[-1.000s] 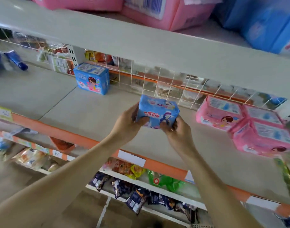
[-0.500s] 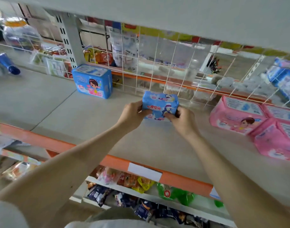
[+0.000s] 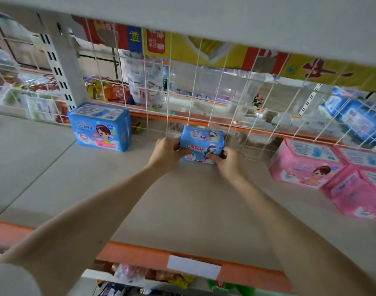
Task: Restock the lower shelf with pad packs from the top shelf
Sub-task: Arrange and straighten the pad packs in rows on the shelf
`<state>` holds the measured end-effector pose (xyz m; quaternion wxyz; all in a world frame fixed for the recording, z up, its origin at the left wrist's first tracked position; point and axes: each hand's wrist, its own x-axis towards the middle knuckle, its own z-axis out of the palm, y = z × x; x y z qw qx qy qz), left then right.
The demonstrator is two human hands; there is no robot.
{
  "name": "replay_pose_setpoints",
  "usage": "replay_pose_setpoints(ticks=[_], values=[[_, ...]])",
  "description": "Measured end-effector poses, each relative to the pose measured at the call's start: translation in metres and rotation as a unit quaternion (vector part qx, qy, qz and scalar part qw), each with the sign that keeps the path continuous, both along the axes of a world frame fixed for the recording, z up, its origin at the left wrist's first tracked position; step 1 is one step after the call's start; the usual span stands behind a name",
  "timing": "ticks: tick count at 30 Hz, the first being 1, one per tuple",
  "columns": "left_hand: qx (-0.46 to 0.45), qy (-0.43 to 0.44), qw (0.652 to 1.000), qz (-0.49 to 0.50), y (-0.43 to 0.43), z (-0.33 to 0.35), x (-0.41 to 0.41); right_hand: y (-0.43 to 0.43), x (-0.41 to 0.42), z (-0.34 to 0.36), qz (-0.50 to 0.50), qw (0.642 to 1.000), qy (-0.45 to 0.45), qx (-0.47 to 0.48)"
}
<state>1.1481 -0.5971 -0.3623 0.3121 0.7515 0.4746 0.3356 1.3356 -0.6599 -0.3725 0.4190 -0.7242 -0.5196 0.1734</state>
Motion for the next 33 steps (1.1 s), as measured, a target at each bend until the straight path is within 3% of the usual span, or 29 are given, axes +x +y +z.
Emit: replay_pose_setpoints(ticks=[10,15,24,33], values=[[-0.004,0.069,0.998,-0.013,-0.019,0.008,-0.020,-0.030,-0.012,0.012,-0.026,0.998,-0.024,-0.045],[0.071,0.130,0.989,-0.019,-0.039,0.010,-0.044,-0.064,-0.035,0.030,-0.067,0.995,-0.047,-0.062],[0.164,0.205,0.957,-0.123,-0.098,0.018,-0.064,-0.128,-0.075,0.045,-0.035,0.992,-0.116,-0.031],[0.223,0.224,0.946,-0.078,-0.187,0.048,-0.087,-0.219,-0.078,0.068,0.007,0.988,-0.155,0.005]])
